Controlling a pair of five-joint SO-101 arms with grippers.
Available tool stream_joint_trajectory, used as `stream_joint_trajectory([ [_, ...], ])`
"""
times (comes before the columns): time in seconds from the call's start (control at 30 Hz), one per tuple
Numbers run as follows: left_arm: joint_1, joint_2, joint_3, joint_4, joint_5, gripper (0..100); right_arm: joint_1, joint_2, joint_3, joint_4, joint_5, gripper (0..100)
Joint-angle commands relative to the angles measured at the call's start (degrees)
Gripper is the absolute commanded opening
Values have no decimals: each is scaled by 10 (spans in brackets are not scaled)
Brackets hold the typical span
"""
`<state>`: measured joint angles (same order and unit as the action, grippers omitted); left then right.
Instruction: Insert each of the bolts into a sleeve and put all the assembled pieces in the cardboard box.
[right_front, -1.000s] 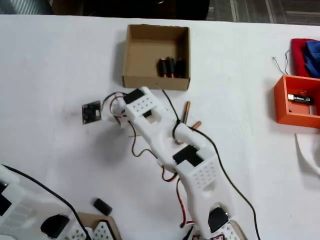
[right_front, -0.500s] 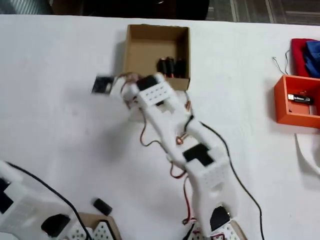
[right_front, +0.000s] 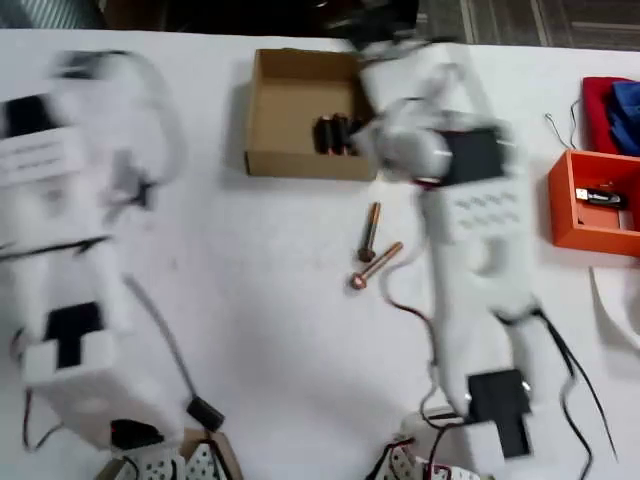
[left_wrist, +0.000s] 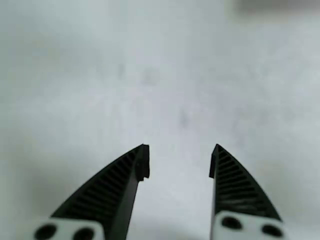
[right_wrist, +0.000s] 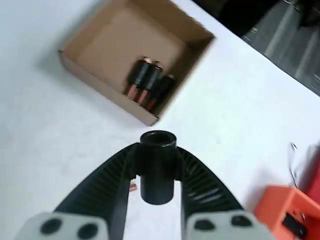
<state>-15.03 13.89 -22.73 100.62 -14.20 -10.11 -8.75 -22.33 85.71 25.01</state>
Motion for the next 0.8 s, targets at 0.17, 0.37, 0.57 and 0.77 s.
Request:
stream_joint_trajectory([
  [0.17, 232, 188, -159, -6, 8, 218, 261, -125, -24, 66, -15, 21],
  [0.37, 316, 293, -245, 12, 4, 218, 371, -151, -24, 91, -11, 21],
  [0.57, 393, 334, -276, 8, 6, 218, 433, -151, -23, 95, -7, 21],
  [0.77, 429, 360, -276, -8, 43, 221, 454, -149, -23, 96, 18, 21],
])
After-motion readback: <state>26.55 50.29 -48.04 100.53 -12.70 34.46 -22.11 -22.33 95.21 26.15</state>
